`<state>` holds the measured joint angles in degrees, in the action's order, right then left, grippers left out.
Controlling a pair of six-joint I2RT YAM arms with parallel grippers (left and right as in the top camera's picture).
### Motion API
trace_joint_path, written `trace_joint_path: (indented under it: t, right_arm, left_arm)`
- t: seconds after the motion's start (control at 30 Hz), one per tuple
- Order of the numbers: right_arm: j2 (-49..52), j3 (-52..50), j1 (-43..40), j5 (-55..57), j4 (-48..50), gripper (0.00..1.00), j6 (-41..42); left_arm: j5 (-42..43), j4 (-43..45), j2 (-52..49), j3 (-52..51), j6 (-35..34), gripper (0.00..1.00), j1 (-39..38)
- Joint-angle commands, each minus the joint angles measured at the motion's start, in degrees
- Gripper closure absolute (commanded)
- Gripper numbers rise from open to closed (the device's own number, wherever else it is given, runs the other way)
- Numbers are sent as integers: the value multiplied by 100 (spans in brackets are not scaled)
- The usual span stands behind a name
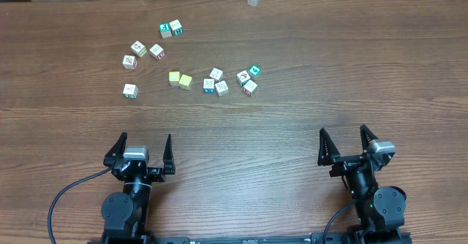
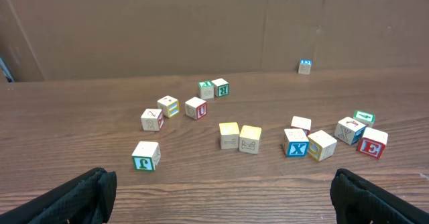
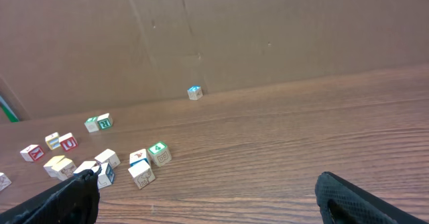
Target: Form a tower
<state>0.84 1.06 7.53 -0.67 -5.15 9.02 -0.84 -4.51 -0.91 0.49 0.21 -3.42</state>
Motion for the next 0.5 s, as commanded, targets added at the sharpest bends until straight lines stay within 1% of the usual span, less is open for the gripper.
trace_joint_path:
  t: [0.0,0.47]
  right_arm:
    - [-68,-59,-15,-2,31,0,31]
    - [-68,-59,-15,-2,31,0,31]
  left_arm:
    - [28,7,55,-22,92,0,-35]
    - [28,7,55,-22,92,1,-35]
